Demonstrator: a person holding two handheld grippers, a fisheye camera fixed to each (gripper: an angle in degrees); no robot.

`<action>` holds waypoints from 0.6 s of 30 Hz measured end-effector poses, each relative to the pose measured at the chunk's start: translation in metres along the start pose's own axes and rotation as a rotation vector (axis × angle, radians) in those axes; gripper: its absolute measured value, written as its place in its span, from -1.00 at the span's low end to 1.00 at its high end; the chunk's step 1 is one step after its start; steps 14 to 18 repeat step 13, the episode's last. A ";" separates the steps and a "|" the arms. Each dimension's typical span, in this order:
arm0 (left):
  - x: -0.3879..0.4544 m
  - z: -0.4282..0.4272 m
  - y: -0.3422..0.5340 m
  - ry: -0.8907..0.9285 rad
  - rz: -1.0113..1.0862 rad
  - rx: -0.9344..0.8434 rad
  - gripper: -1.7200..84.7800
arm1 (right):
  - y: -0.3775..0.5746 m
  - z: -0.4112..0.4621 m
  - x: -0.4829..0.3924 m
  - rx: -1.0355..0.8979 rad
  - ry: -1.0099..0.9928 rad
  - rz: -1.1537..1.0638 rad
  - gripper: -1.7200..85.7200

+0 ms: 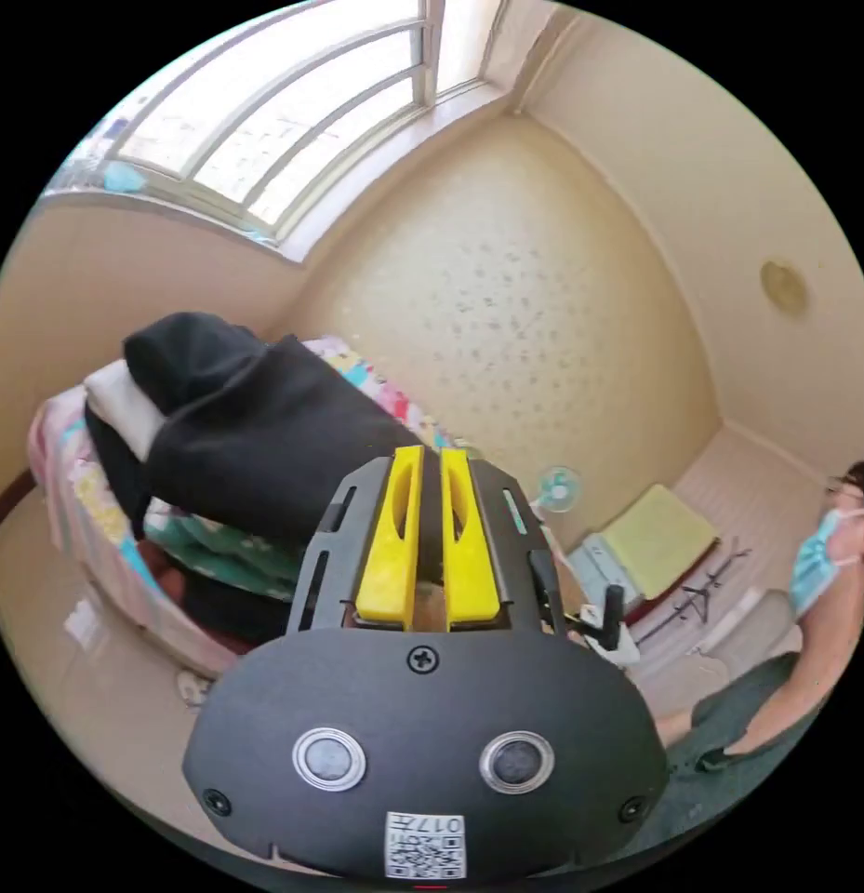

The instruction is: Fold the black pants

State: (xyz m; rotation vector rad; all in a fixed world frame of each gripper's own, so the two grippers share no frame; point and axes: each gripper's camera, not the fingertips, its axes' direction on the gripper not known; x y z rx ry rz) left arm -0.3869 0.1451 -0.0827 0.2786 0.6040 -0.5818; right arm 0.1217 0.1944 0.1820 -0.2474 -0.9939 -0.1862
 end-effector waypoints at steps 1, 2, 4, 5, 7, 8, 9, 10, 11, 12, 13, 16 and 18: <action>0.015 0.015 0.022 -0.024 0.025 -0.064 -0.96 | 0.026 -0.028 0.031 0.019 0.027 0.075 -0.93; 0.021 0.024 0.033 -0.036 0.032 -0.101 -0.97 | 0.055 -0.061 0.061 0.064 0.076 0.154 -0.93; 0.038 0.062 0.079 -0.003 0.047 -0.218 -0.98 | 0.095 -0.110 0.099 0.127 0.232 0.261 -0.92; 0.041 0.071 0.090 0.021 0.036 -0.245 -0.98 | 0.119 -0.142 0.126 0.140 0.354 0.364 -0.91; 0.043 0.107 0.129 0.139 -0.074 -0.342 -0.98 | 0.151 -0.193 0.165 0.175 0.509 0.515 -0.88; 0.043 0.114 0.136 0.166 -0.107 -0.356 -0.98 | 0.170 -0.228 0.190 0.225 0.574 0.604 -0.85; 0.044 0.126 0.150 0.212 -0.166 -0.372 -0.98 | 0.178 -0.244 0.202 0.255 0.600 0.648 -0.84; 0.048 0.135 0.160 0.238 -0.201 -0.385 -0.98 | 0.194 -0.276 0.226 0.316 0.636 0.736 -0.80; 0.051 0.139 0.163 0.244 -0.204 -0.394 -0.98 | 0.207 -0.304 0.252 0.373 0.649 0.811 -0.76; 0.059 0.148 0.166 0.243 -0.192 -0.423 -0.98 | 0.213 -0.316 0.266 0.403 0.644 0.850 -0.74; 0.069 0.155 0.165 0.229 -0.163 -0.459 -0.98 | 0.226 -0.338 0.294 0.479 0.606 0.932 -0.70; 0.069 0.155 0.165 0.229 -0.163 -0.459 -0.98 | 0.226 -0.338 0.294 0.479 0.606 0.932 -0.70; 0.069 0.155 0.165 0.229 -0.163 -0.459 -0.98 | 0.226 -0.338 0.294 0.479 0.606 0.932 -0.70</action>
